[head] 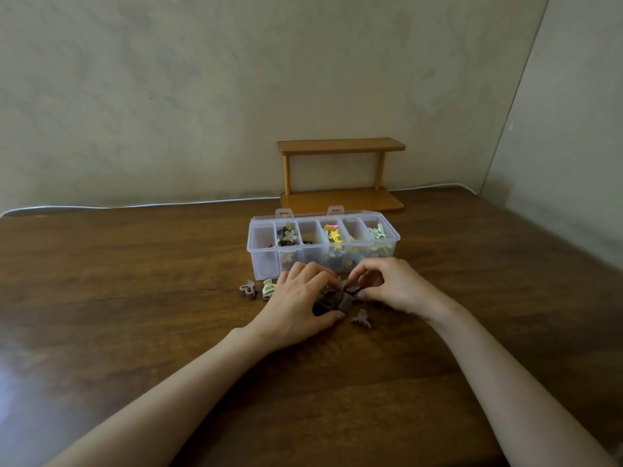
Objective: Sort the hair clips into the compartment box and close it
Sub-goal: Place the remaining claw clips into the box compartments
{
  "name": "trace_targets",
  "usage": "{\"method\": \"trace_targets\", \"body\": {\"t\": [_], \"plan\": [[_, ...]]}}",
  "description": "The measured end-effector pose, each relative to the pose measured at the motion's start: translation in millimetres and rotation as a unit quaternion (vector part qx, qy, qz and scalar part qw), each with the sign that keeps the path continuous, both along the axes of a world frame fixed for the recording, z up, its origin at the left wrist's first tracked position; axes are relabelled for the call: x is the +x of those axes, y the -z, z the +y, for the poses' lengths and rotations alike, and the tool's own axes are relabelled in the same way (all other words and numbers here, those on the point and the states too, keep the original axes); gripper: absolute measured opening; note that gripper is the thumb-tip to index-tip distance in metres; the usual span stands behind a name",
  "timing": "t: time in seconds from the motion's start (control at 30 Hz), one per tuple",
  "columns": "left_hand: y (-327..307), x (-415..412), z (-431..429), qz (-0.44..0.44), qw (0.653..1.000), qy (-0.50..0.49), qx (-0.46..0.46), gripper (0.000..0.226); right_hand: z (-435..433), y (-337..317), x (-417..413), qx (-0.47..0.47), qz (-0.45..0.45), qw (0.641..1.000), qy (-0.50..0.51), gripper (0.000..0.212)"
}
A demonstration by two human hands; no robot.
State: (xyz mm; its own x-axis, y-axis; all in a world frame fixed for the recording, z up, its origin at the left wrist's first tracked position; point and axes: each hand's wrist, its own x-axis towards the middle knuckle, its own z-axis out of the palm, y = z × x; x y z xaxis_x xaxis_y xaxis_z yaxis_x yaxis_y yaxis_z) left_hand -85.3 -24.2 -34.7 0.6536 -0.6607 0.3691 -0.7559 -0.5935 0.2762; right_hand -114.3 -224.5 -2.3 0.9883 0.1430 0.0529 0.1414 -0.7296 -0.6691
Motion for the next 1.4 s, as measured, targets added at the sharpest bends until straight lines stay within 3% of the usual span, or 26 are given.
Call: {"method": "trace_targets", "body": {"t": [0.23, 0.33, 0.47, 0.6, 0.77, 0.97, 1.23, 1.33, 1.4], "plan": [[-1, -3, -5, -0.04, 0.999, 0.008, -0.02, 0.037, 2, 0, -1, -0.009, -0.007, 1.0, 0.001, 0.012], [-7, -4, -4, -0.036, 0.997, -0.001, -0.075, 0.041, 2, 1, 1, -0.011, 0.0, 1.0, 0.006, 0.013], [-17, -2, 0, -0.02, 0.985, -0.04, -0.168, 0.026, 1, 3, 2, -0.004, -0.002, 1.0, 0.011, 0.013], [-27, 10, 6, -0.038, 0.978, -0.065, -0.192, 0.024, 2, 5, 2, -0.005, -0.029, 0.999, 0.017, 0.012], [-46, 46, 4, -0.107, 0.972, -0.15, -0.145, 0.027, 3, 7, 3, -0.001, -0.04, 0.999, 0.021, 0.011], [-57, 79, -2, -0.061, 0.974, -0.2, -0.084, 0.04, 3, 6, 3, -0.008, -0.034, 0.999, 0.017, 0.013], [-43, 42, 14, -0.11, 0.978, -0.102, -0.145, 0.017, 4, 6, 2, -0.011, -0.046, 0.999, 0.012, 0.012], [-37, 27, 20, -0.044, 0.993, -0.025, -0.111, 0.017, 5, 6, 1, -0.015, -0.052, 0.998, 0.012, 0.012], [-30, 21, 23, 0.002, 0.998, 0.033, -0.045, 0.029, 5, 6, 2, -0.016, -0.052, 0.998, 0.016, 0.012]]}}
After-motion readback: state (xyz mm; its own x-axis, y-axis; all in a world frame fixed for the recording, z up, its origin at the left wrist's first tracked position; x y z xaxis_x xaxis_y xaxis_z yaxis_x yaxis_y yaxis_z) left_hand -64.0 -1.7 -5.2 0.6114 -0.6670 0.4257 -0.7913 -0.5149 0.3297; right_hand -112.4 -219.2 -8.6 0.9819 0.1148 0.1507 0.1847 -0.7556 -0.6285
